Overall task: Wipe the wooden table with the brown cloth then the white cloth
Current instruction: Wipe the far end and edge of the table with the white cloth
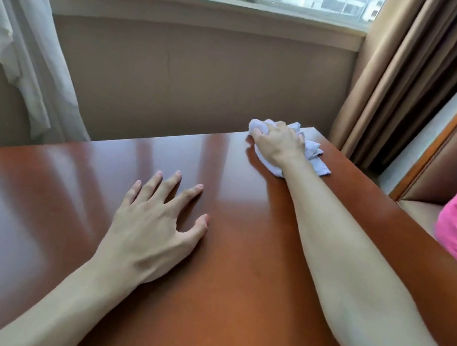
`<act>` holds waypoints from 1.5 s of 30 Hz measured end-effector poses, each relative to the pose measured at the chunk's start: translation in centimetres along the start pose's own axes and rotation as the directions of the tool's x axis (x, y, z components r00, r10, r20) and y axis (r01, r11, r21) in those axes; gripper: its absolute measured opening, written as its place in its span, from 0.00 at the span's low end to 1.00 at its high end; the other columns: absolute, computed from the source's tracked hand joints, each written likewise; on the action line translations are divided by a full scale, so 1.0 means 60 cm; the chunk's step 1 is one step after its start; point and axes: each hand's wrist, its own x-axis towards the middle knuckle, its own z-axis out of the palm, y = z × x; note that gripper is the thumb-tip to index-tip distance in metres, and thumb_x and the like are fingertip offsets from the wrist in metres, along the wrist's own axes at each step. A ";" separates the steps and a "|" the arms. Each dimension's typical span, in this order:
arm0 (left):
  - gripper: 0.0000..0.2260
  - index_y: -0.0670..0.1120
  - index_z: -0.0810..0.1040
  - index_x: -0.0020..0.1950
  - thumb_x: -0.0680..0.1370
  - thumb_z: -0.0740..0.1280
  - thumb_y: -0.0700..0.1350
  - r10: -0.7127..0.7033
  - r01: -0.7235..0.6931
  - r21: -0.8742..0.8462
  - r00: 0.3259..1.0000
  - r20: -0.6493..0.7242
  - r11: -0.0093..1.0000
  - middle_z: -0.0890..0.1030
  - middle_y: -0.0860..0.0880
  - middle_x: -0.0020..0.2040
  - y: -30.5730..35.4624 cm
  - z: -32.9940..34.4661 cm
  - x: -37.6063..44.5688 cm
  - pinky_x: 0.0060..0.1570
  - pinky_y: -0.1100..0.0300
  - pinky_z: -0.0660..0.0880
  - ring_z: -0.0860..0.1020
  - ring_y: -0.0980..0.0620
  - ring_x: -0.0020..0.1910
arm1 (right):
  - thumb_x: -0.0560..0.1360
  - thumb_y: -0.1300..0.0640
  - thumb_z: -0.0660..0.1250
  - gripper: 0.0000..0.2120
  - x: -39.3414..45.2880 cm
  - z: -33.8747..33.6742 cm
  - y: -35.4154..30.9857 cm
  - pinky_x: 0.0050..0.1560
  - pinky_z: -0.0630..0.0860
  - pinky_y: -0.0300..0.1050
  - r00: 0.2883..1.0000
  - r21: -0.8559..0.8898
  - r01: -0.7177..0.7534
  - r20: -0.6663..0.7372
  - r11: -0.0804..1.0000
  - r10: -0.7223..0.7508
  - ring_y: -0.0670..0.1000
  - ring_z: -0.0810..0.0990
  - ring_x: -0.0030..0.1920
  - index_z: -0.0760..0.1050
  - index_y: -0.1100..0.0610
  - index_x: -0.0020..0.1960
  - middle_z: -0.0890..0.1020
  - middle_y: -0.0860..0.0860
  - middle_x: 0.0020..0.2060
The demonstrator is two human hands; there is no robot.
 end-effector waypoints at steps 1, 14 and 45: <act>0.31 0.67 0.55 0.79 0.75 0.44 0.70 -0.004 0.004 0.002 1.000 -0.002 1.000 0.52 0.58 0.82 0.000 -0.001 -0.001 0.79 0.52 0.44 0.46 0.54 0.81 | 0.78 0.42 0.50 0.23 0.016 0.001 -0.003 0.71 0.60 0.62 1.000 -0.003 -0.006 0.000 1.000 0.006 0.61 0.70 0.68 0.75 0.51 0.63 0.76 0.56 0.64; 0.28 0.60 0.58 0.80 0.80 0.50 0.66 0.003 -0.007 0.042 0.995 0.099 0.999 0.57 0.49 0.81 0.009 -0.012 0.001 0.78 0.44 0.48 0.51 0.45 0.81 | 0.70 0.35 0.43 0.36 -0.487 -0.019 0.027 0.79 0.49 0.62 0.974 0.069 0.225 0.016 0.972 -0.226 0.53 0.59 0.77 0.64 0.42 0.75 0.66 0.43 0.75; 0.31 0.62 0.55 0.80 0.78 0.46 0.69 0.002 -0.002 -0.005 0.999 0.042 1.000 0.52 0.51 0.82 0.040 0.009 0.063 0.79 0.51 0.45 0.47 0.51 0.81 | 0.78 0.38 0.53 0.26 -0.113 -0.002 0.054 0.77 0.53 0.65 0.996 0.054 0.064 -0.067 0.996 -0.061 0.57 0.67 0.73 0.72 0.45 0.71 0.74 0.50 0.70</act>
